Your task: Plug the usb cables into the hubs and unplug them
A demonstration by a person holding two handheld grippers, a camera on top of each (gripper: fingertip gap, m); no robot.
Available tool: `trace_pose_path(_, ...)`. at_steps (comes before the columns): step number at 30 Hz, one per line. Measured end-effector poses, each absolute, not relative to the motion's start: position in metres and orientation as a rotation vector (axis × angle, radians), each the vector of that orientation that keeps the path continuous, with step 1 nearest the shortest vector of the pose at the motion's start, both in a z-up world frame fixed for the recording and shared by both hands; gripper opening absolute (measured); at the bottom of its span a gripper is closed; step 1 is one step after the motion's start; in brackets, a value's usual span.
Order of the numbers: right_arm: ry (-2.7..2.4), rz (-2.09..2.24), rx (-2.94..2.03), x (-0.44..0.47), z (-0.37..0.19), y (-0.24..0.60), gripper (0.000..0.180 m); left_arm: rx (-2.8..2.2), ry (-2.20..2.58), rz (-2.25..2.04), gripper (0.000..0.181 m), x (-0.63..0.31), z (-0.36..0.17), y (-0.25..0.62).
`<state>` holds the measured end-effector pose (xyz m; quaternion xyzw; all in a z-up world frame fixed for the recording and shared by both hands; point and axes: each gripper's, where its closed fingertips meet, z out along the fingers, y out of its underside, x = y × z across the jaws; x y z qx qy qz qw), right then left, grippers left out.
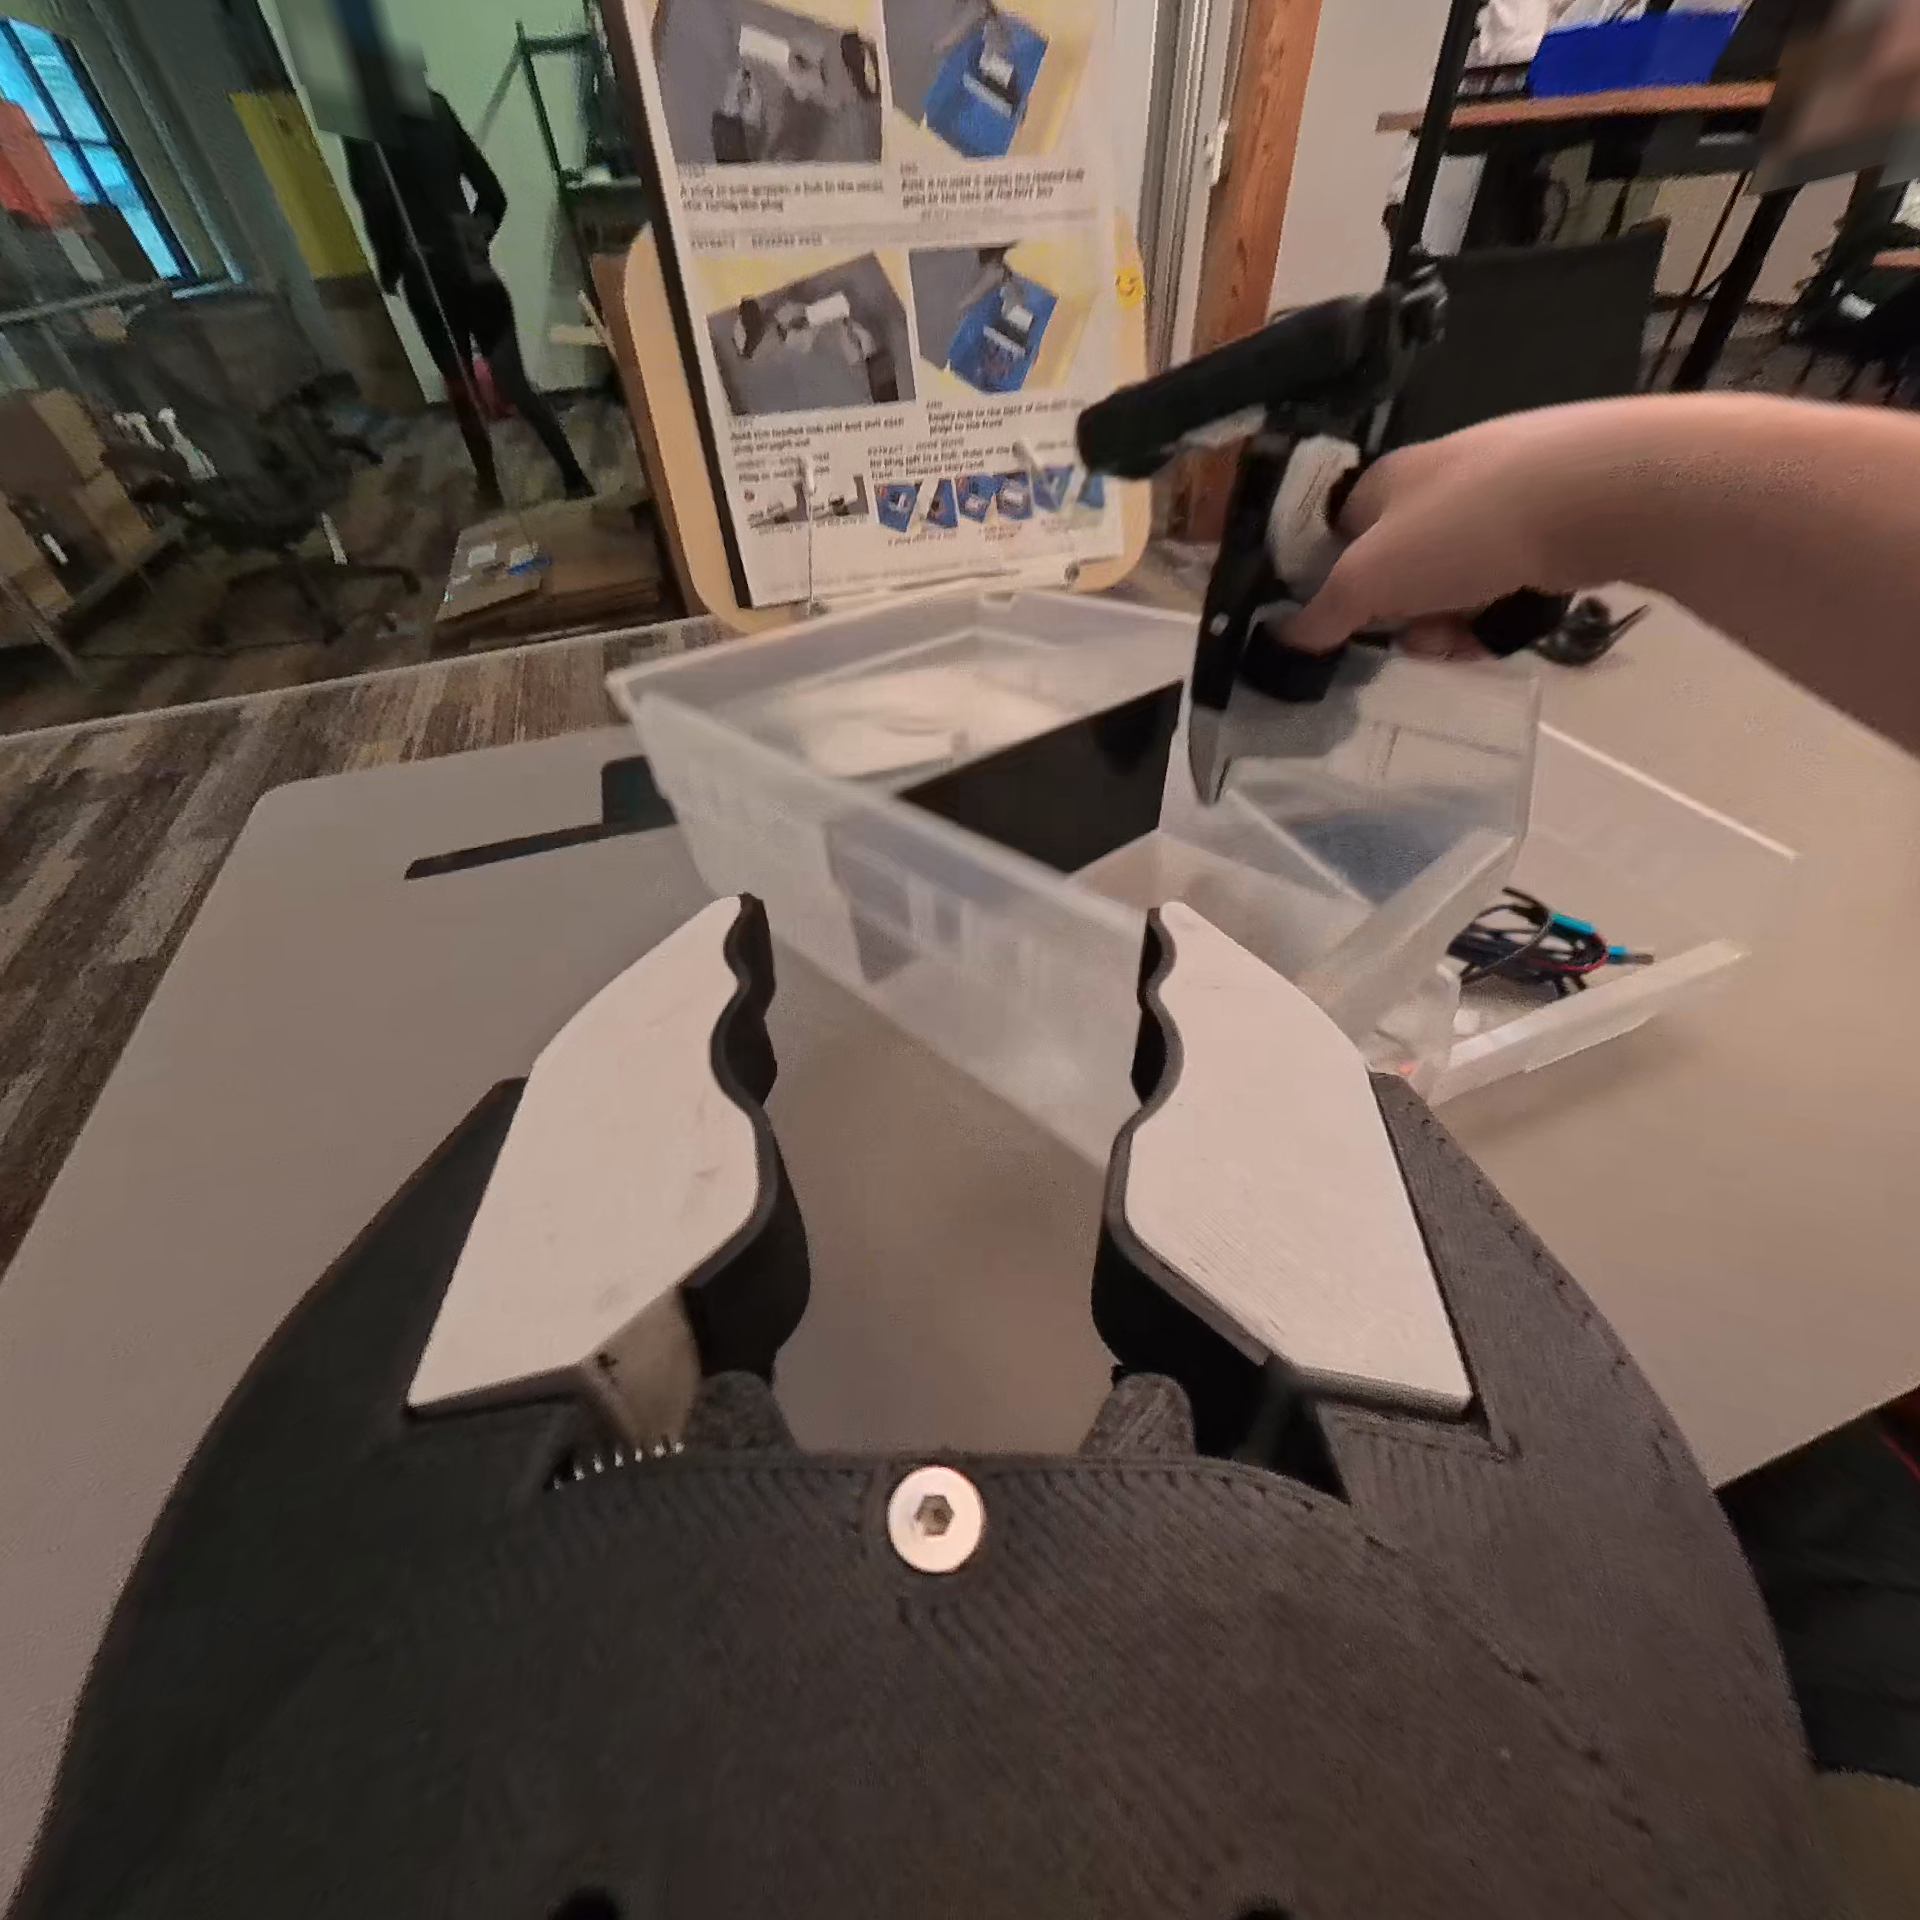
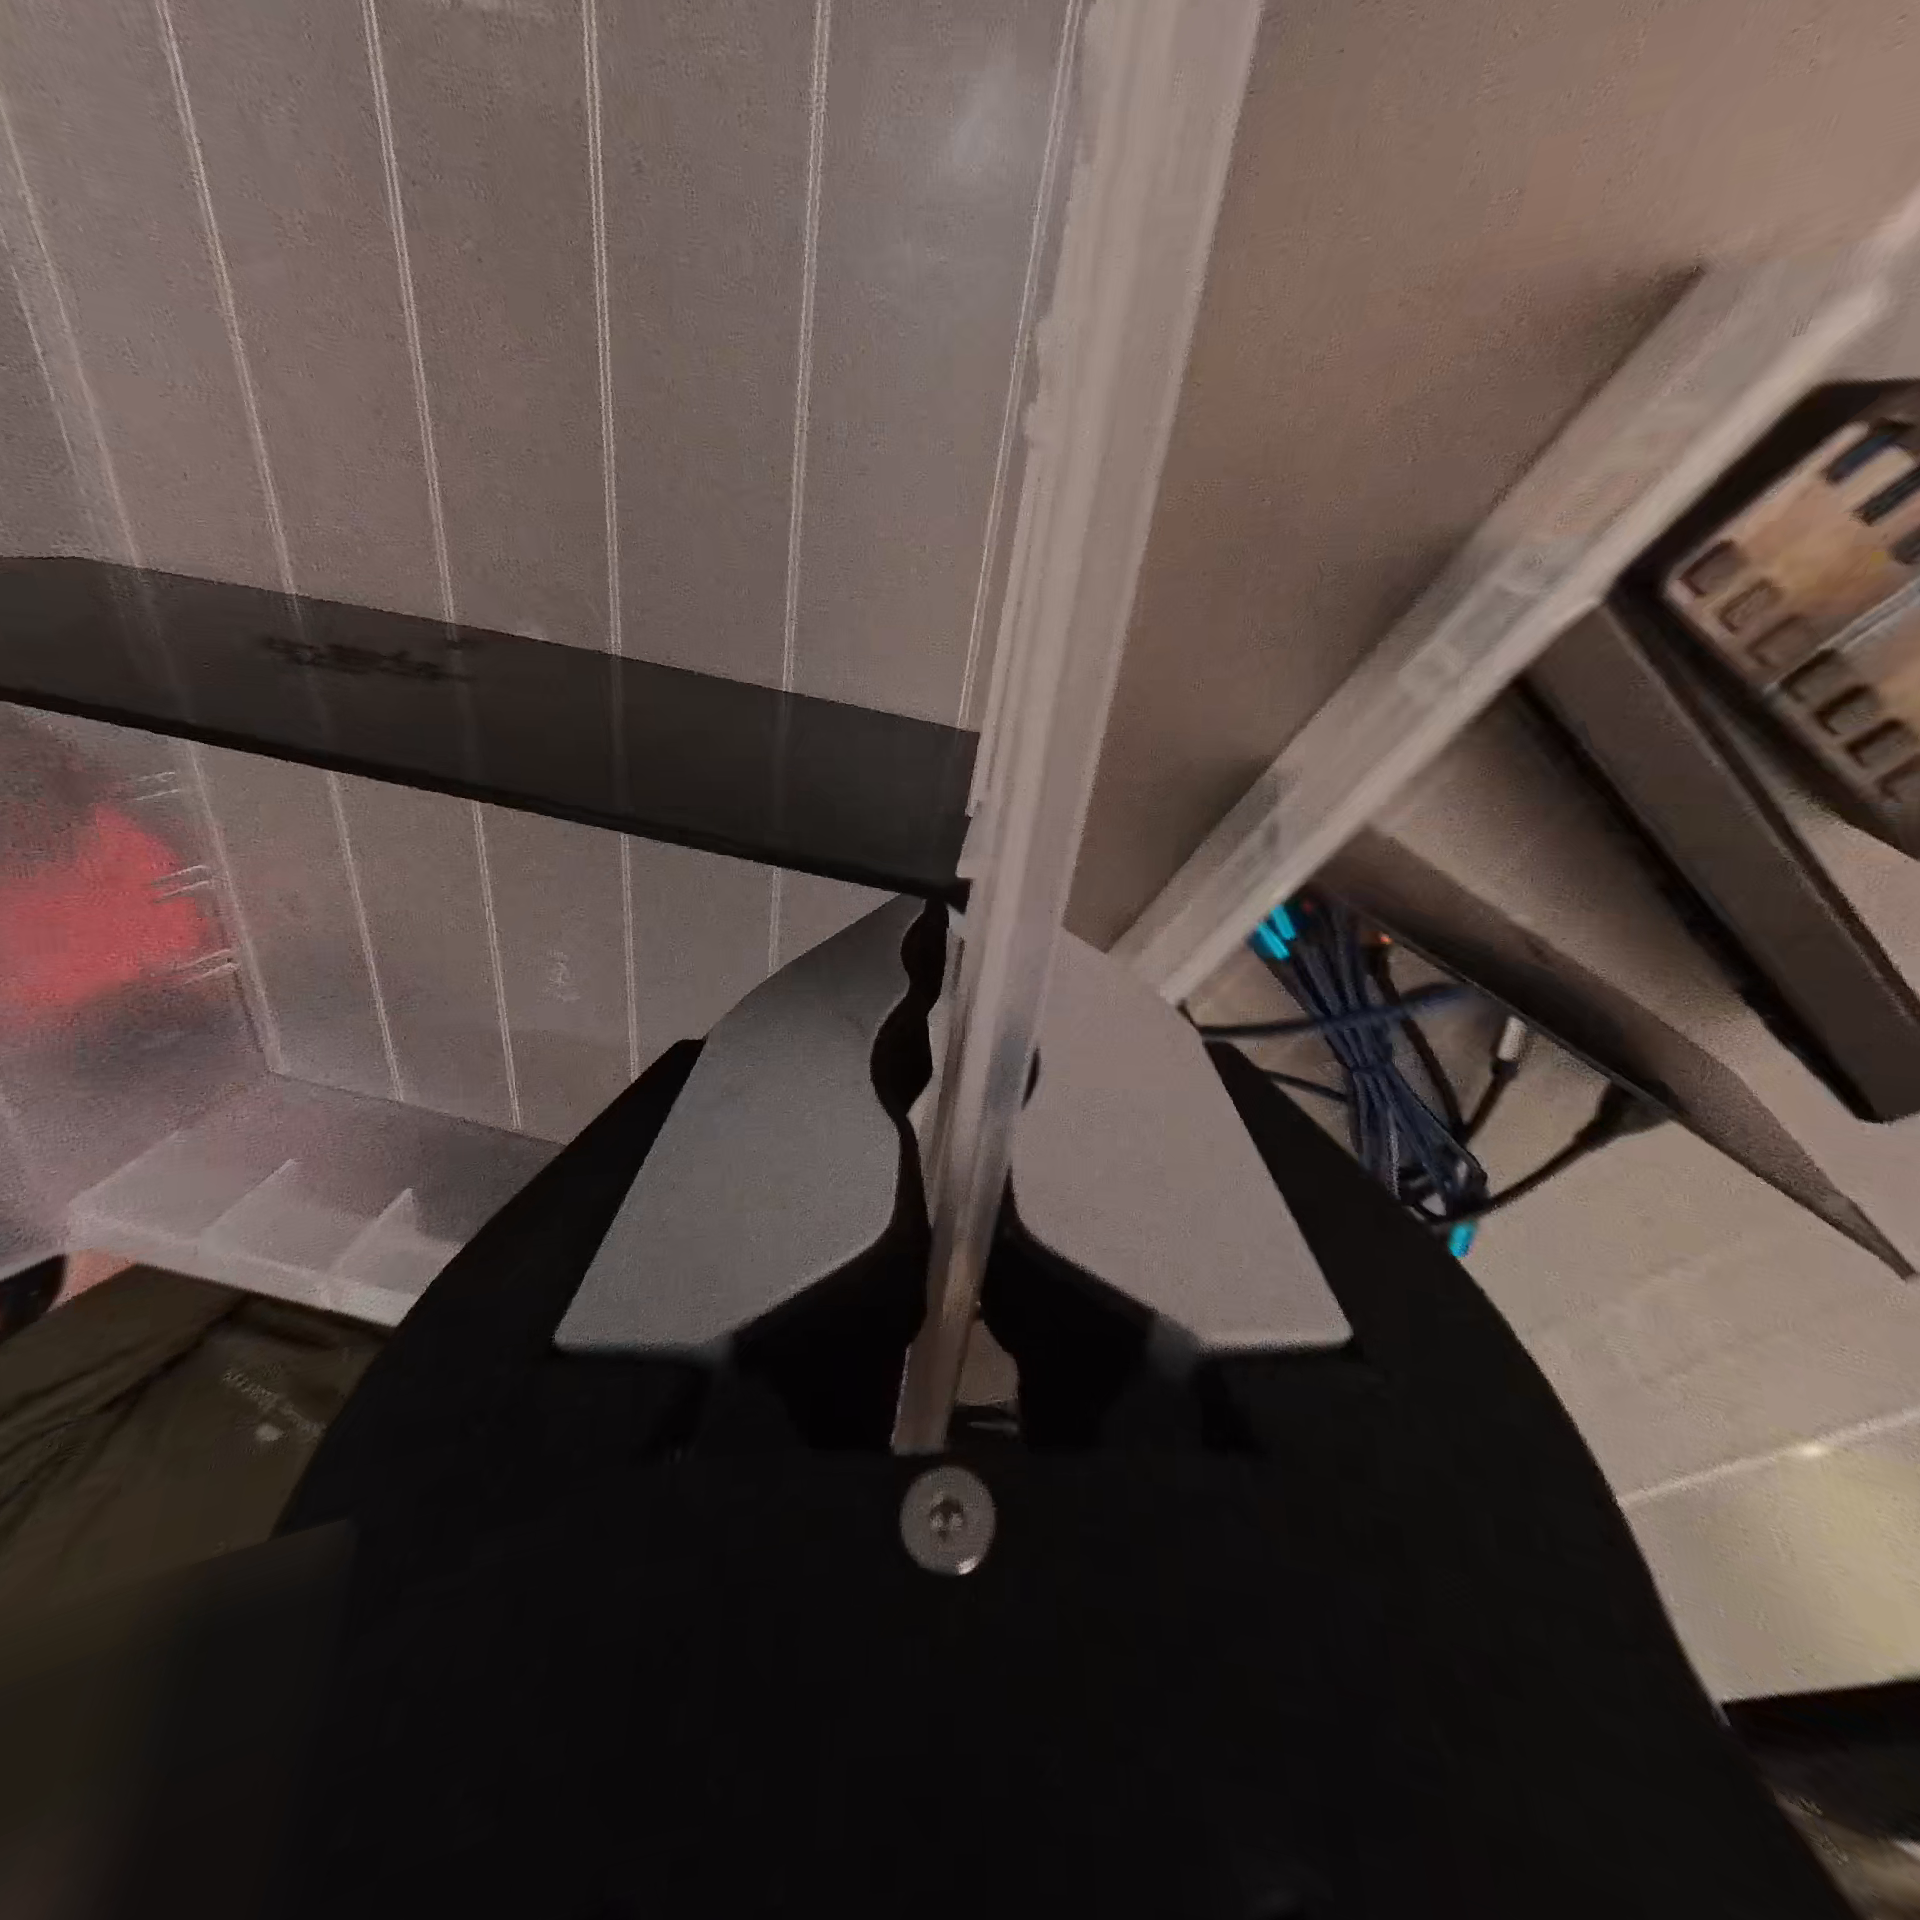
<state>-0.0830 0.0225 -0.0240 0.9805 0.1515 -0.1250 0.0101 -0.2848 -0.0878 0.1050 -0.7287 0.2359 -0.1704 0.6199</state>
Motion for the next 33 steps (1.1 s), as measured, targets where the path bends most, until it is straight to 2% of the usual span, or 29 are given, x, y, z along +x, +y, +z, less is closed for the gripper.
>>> trace_pose_path(4, 0.372, -0.460, 3.199, -0.004, 0.040, 0.024, 0.006, -1.654, 0.602, -0.570, 0.074, -0.260, 0.105, -0.087)
trace_pose_path(9, -0.086, -0.528, 3.356, 0.144, 0.077, -0.010, 0.005, -1.869, 0.727, -1.023, 0.076, -0.162, 0.046, -0.044)
trace_pose_path(11, -0.331, -0.526, 3.407, 0.208, 0.070, -0.030, 0.005, -2.011, 0.725, -1.041, 0.078, -0.122, 0.010, -0.011)
trace_pose_path(14, -0.684, -0.401, 3.413, 0.295, 0.040, -0.071, 0.005, -2.230, 0.804, -1.070, 0.070, -0.069, -0.035, 0.010)
trace_pose_path(18, -0.943, -0.238, 3.316, 0.373, -0.012, -0.131, 0.005, -2.478, 1.103, -0.944, 0.067, -0.027, -0.082, -0.007)
trace_pose_path(20, -0.982, -0.217, 3.258, 0.392, -0.033, -0.155, 0.005, -2.577, 1.218, -0.986, 0.059, -0.012, -0.091, -0.025)
trace_pose_path(22, -0.987, -0.206, 3.218, 0.404, -0.049, -0.173, 0.005, -2.690, 1.295, -0.926, 0.063, -0.008, -0.099, -0.029)
trace_pose_path(24, -0.972, -0.173, 3.202, 0.410, -0.060, -0.182, 0.005, -2.775, 1.368, -0.794, 0.053, -0.012, -0.100, -0.025)
trace_pose_path(27, -0.917, -0.148, 3.186, 0.409, -0.072, -0.186, 0.005, -2.781, 1.455, -0.600, 0.024, -0.024, -0.092, -0.007)
trace_pose_path(33, -0.727, -0.172, 3.178, 0.384, -0.090, -0.172, 0.005, -2.792, 1.471, -0.289, 0.011, -0.079, -0.094, 0.037)
